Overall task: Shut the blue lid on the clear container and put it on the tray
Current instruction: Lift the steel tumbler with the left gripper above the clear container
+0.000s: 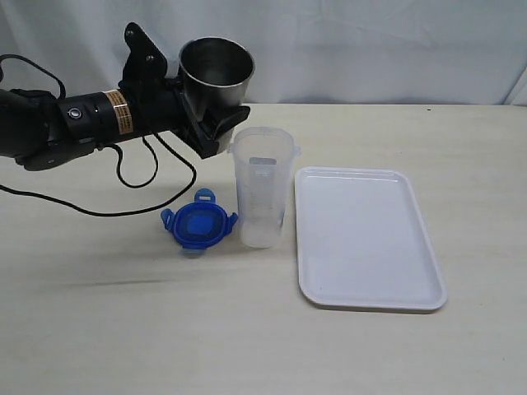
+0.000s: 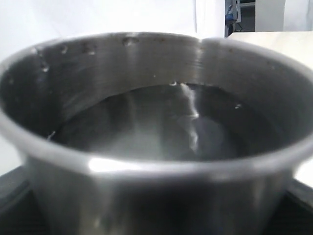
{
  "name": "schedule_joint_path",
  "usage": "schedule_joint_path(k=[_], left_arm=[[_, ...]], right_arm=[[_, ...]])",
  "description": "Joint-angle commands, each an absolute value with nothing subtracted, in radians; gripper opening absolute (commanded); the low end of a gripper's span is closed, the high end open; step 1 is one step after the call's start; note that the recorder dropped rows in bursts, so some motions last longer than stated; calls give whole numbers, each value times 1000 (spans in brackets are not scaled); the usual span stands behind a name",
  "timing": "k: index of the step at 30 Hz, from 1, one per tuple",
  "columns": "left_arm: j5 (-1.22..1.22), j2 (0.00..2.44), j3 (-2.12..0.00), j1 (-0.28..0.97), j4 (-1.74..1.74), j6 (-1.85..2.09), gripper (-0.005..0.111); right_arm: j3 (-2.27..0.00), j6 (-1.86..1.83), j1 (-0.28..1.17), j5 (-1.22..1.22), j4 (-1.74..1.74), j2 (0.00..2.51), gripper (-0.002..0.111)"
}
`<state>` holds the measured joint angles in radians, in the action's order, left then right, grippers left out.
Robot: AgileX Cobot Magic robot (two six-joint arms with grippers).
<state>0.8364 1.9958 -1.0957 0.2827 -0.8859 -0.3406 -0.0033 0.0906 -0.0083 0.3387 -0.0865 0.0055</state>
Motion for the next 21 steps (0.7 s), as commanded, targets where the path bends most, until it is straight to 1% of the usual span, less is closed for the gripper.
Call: schedule_joint_path(k=[1, 13, 21], left_arm=[[910, 1975, -1113, 292, -857, -286, 0], [910, 1975, -1113, 292, -860, -208, 0], [917, 1975, -1113, 292, -855, -330, 0]], right_arm=[[0, 91, -5, 341, -89, 0, 5], [0, 91, -5, 341, -89, 0, 5], [0, 91, -5, 341, -89, 0, 5]])
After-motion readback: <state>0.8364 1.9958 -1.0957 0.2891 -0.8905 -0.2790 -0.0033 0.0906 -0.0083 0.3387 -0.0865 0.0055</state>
